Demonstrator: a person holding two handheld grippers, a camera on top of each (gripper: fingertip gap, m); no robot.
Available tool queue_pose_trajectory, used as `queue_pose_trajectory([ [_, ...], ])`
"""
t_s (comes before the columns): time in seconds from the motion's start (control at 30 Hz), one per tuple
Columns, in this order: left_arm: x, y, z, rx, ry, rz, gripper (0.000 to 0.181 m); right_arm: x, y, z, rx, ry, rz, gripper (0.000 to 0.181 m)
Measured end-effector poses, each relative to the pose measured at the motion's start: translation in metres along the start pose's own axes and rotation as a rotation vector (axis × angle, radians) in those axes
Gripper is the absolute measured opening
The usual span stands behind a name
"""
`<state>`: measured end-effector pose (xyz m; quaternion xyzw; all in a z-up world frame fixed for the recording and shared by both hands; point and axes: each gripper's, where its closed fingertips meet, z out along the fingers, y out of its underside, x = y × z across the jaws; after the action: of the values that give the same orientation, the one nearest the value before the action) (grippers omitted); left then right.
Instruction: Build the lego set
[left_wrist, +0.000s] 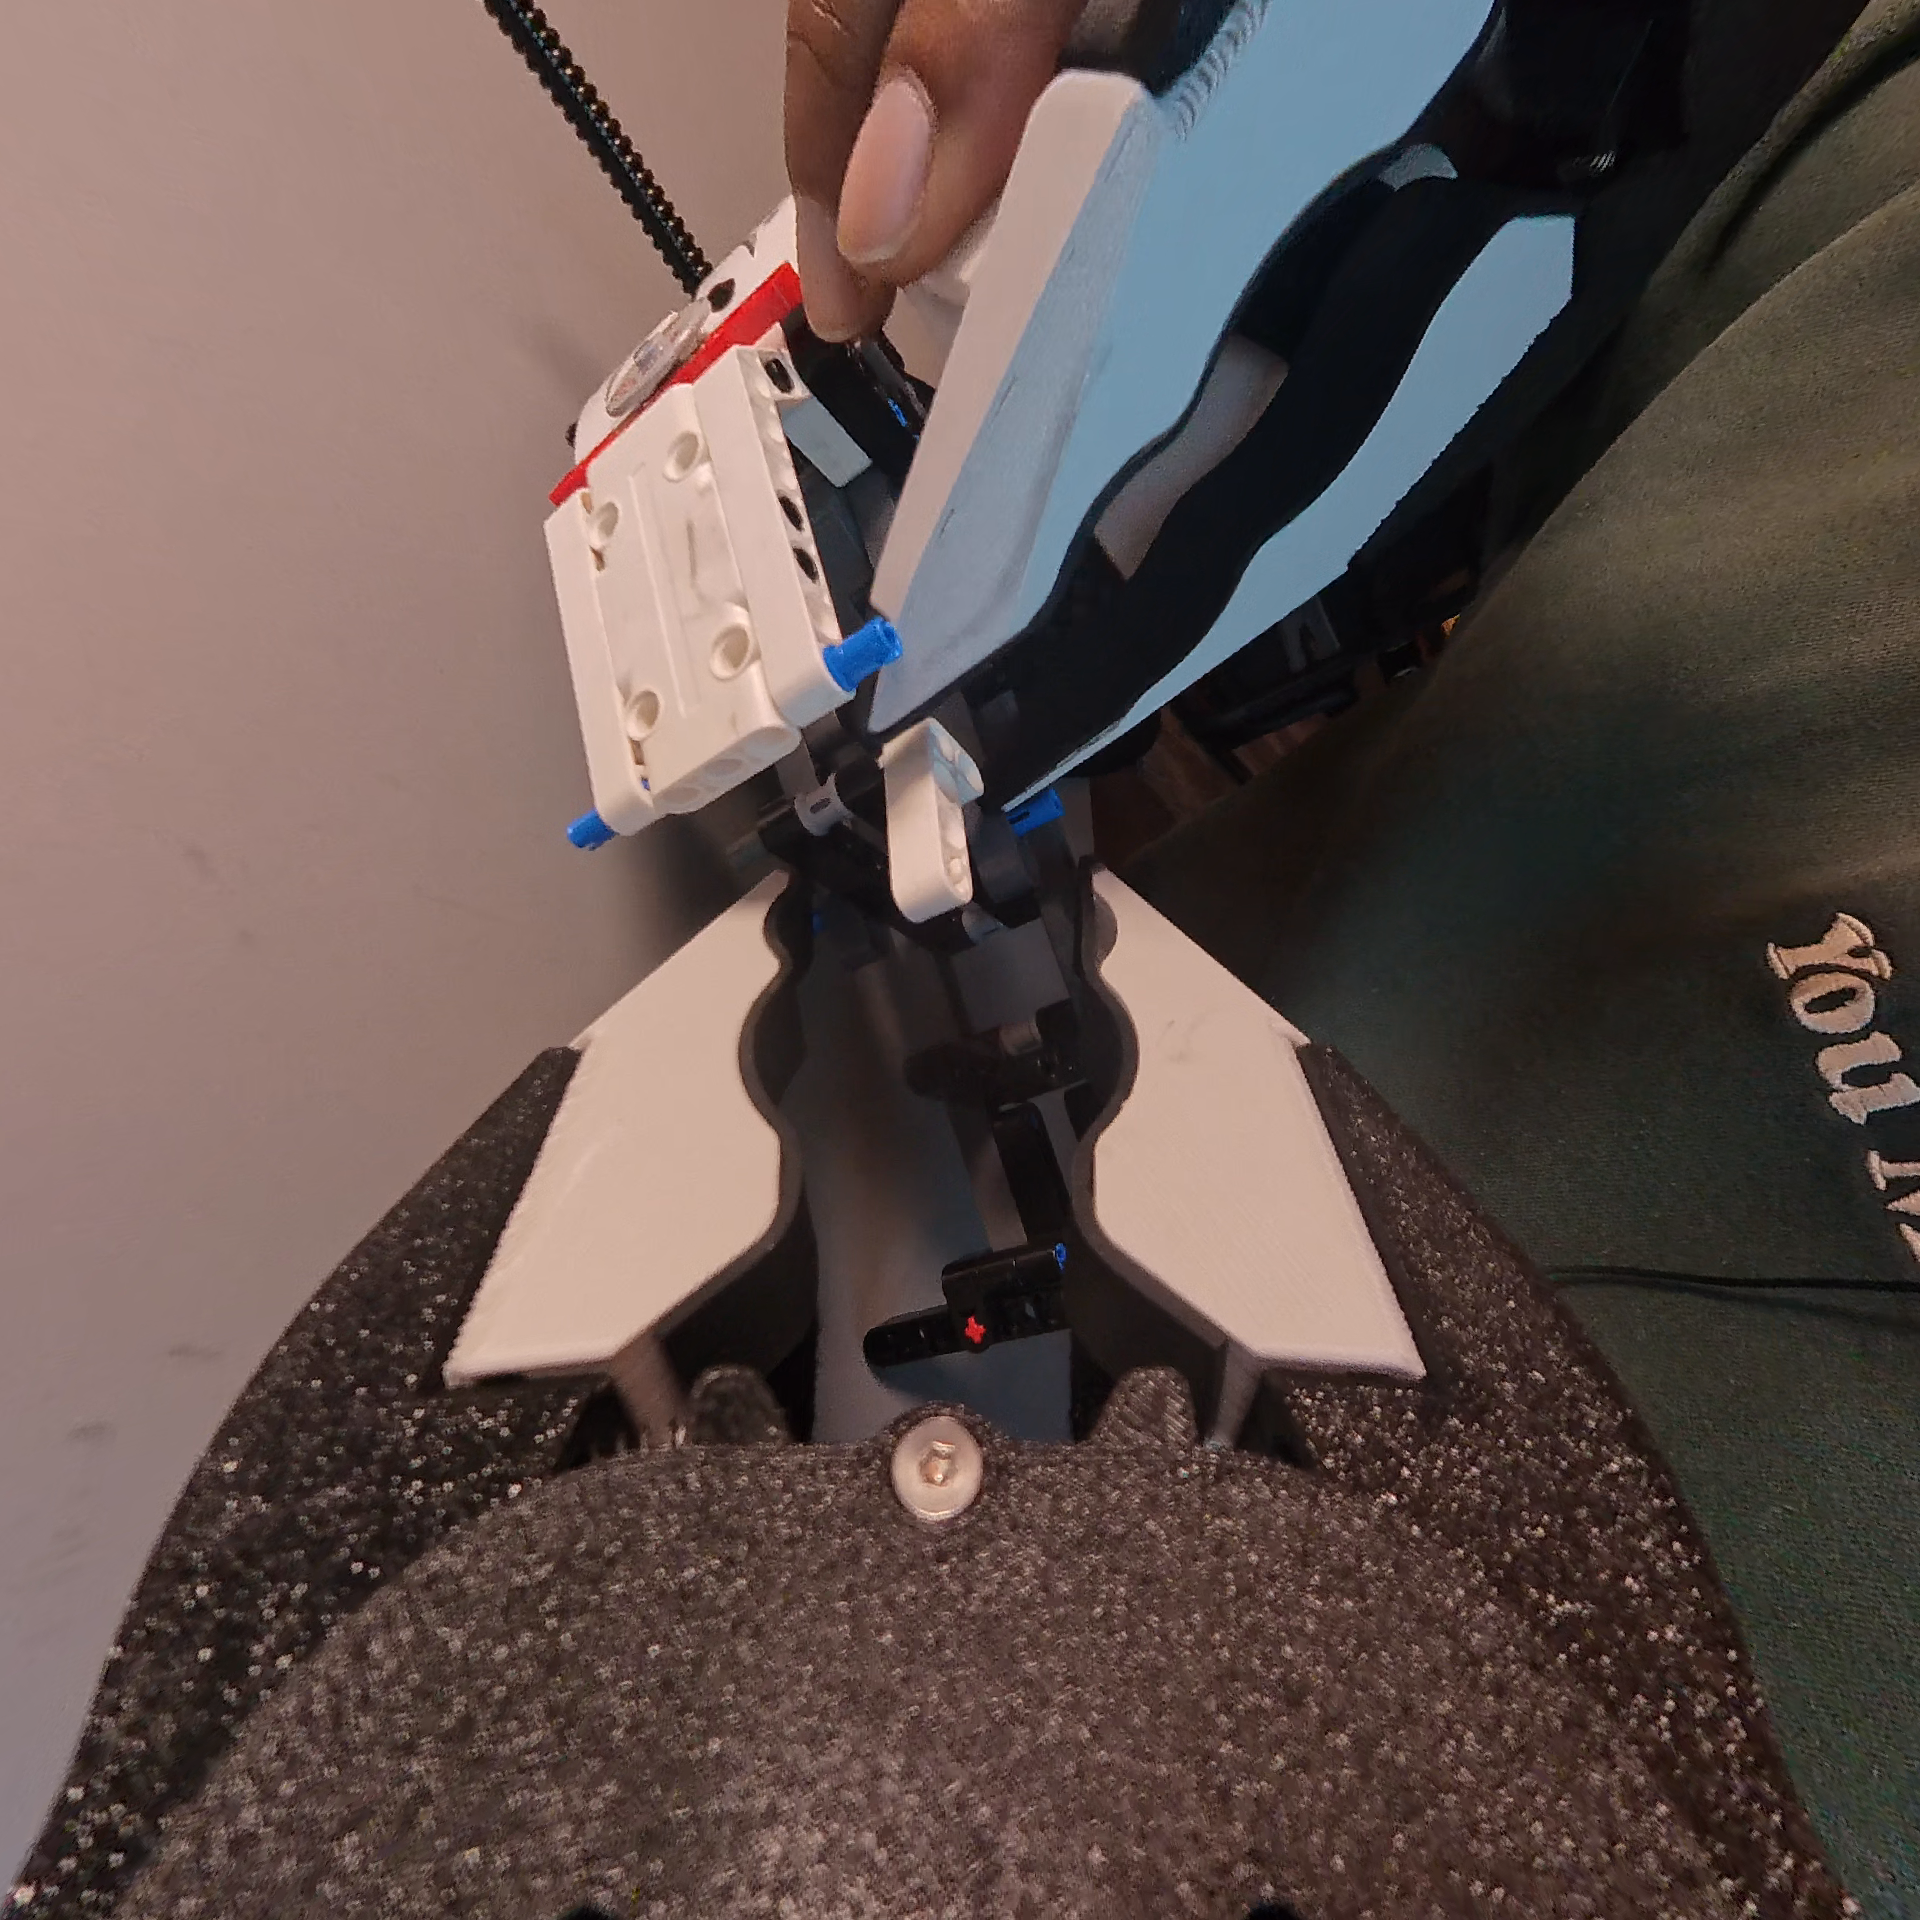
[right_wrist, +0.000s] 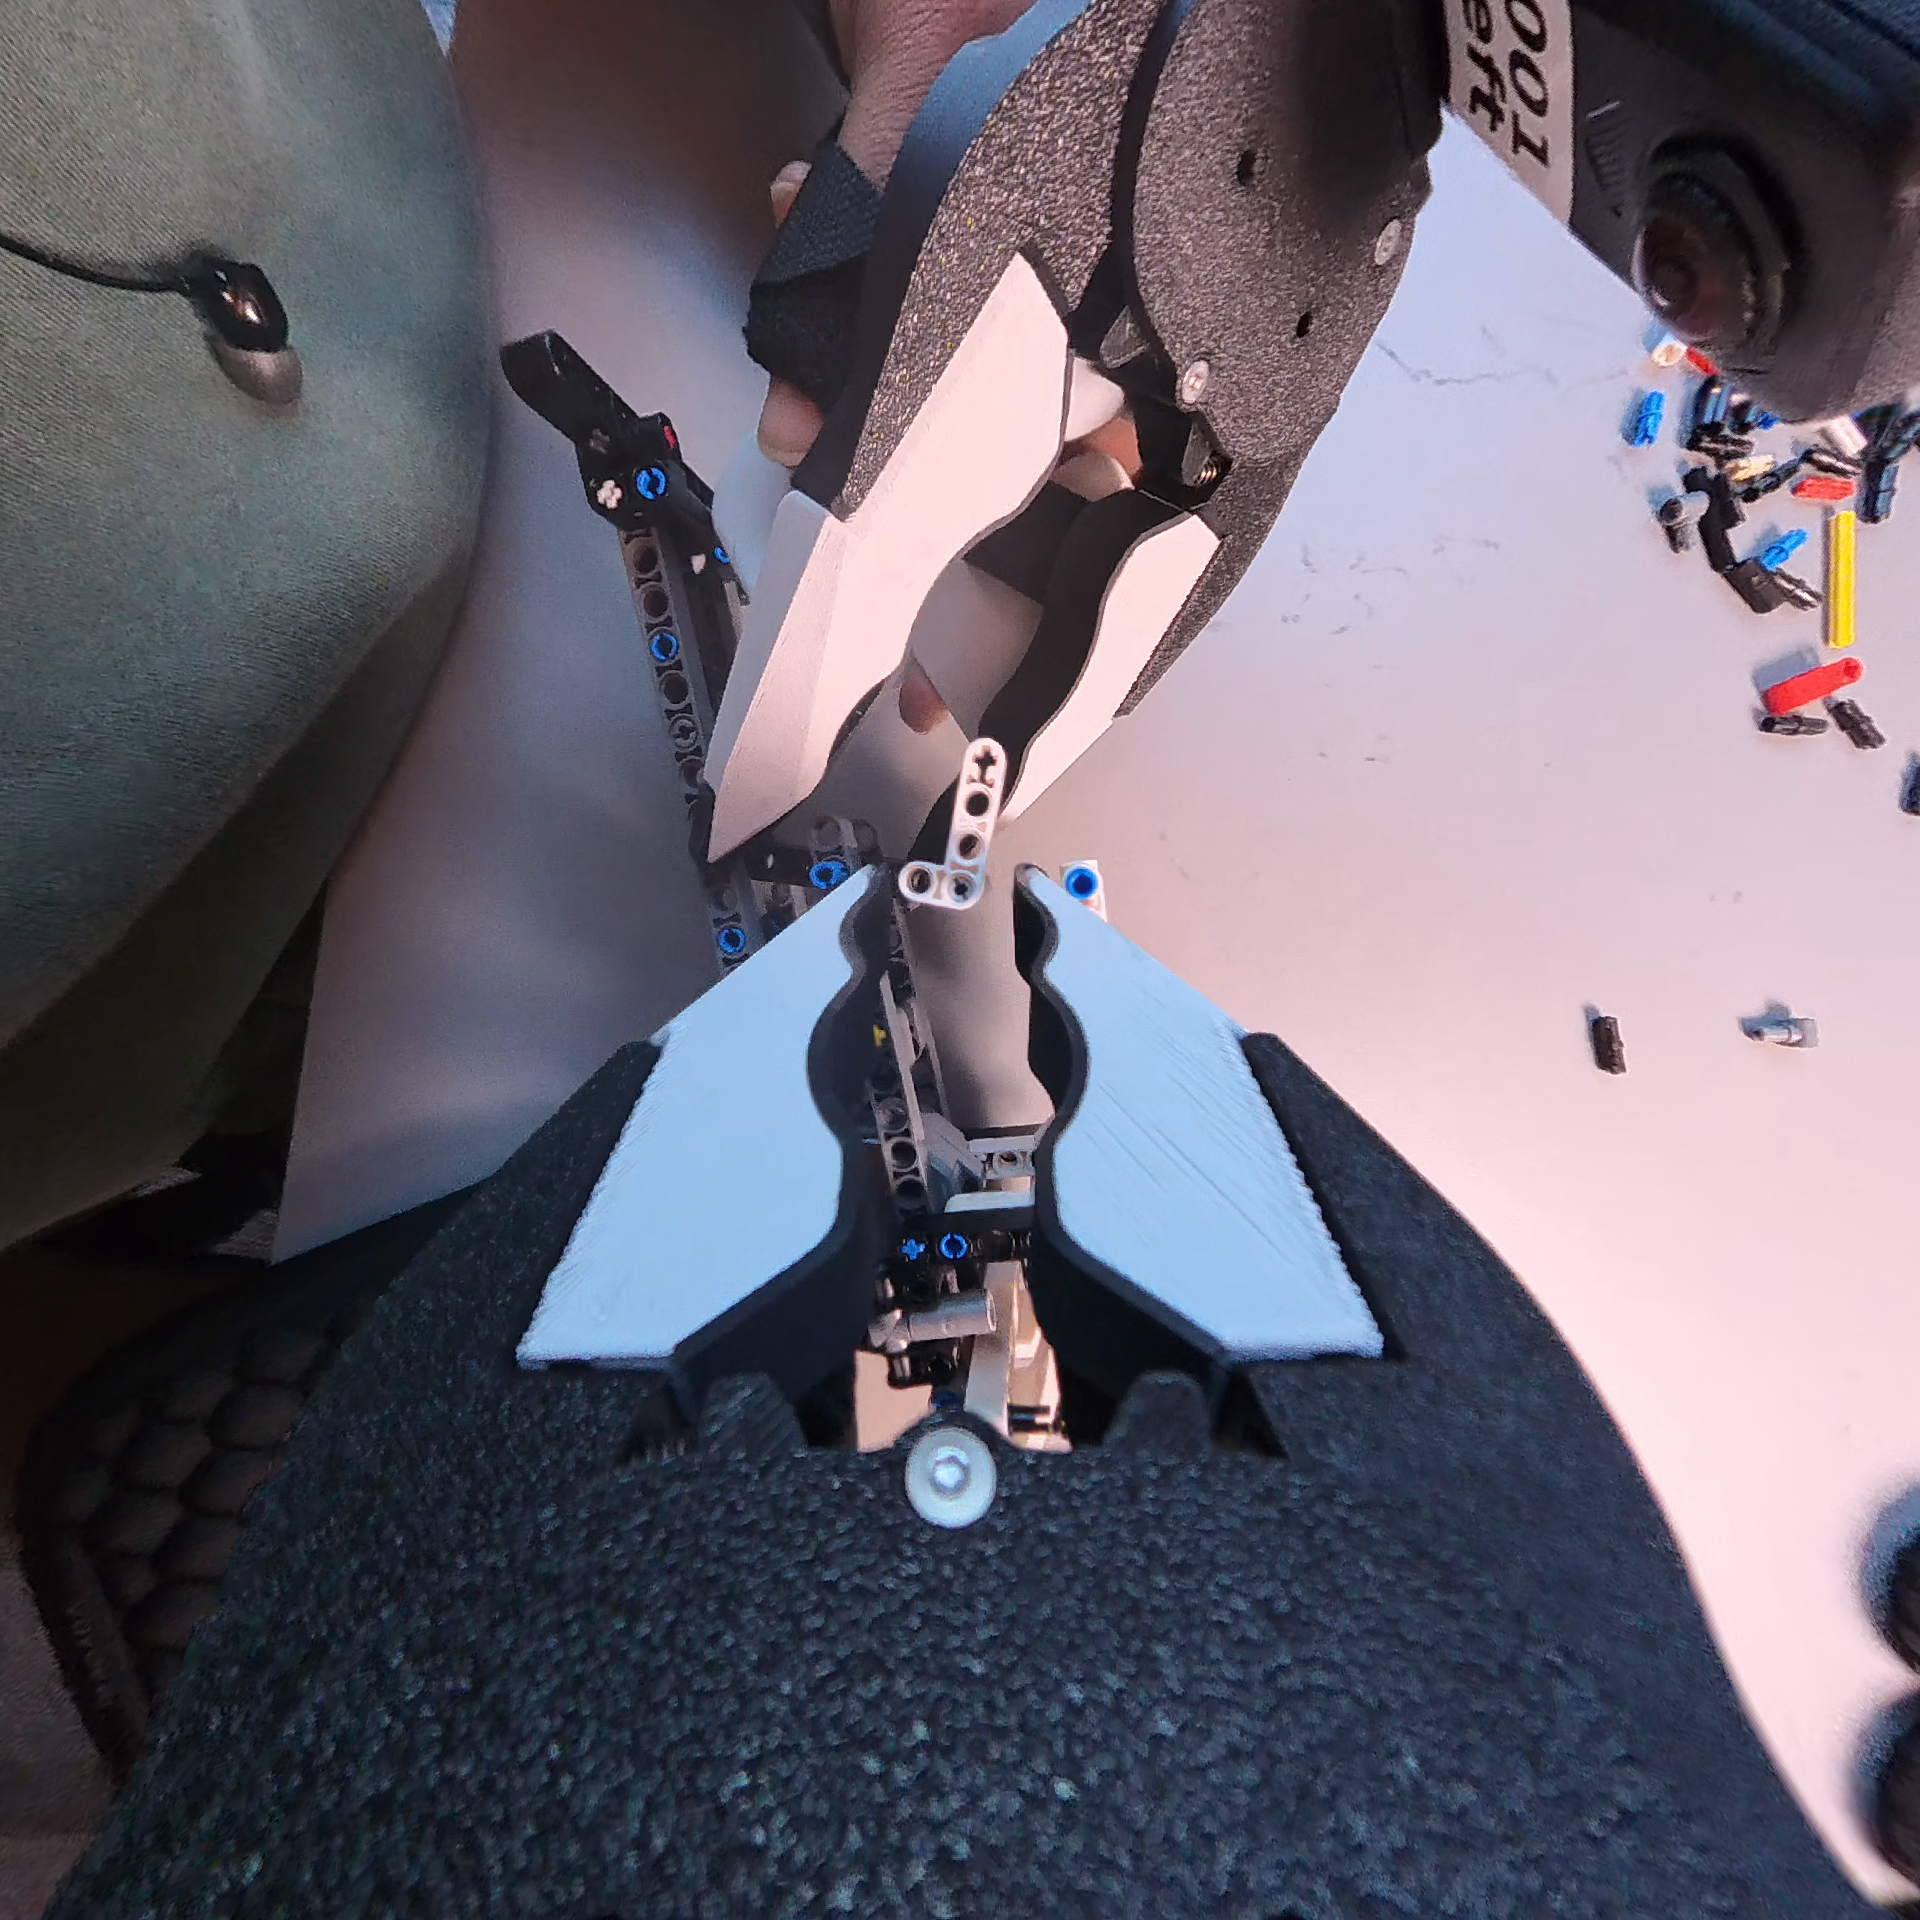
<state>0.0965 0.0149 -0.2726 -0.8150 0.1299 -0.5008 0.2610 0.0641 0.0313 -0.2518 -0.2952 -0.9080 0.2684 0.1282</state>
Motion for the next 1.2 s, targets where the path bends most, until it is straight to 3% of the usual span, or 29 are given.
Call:
queue_pose_trajectory([
  [0.17, 0.002, 0.002, -0.001, -0.018, 0.012, 0.010, 0.051, 0.001, 0.000, -0.013, 0.051, 0.006, 0.028, 0.022],
  [0.67, 0.008, 0.004, -0.009, -0.040, 0.079, 0.027, 0.043, -0.009, -0.009, -0.004, 0.122, -0.002, -0.028, 0.017],
  [0.93, -0.001, 0.002, -0.019, -0.043, 0.055, 0.021, 0.041, 0.006, -0.010, -0.042, 0.311, 0.056, 0.115, 0.022],
  [1.03, -0.008, 0.000, -0.028, -0.040, 0.018, 0.020, 0.054, 0.020, -0.002, -0.056, 0.374, 0.137, 0.174, 0.022],
  [1.2, -0.015, -0.014, -0.072, 0.065, -0.077, 0.091, 0.064, 0.060, 0.019, -0.087, 0.512, 0.334, 0.316, 0.020],
])
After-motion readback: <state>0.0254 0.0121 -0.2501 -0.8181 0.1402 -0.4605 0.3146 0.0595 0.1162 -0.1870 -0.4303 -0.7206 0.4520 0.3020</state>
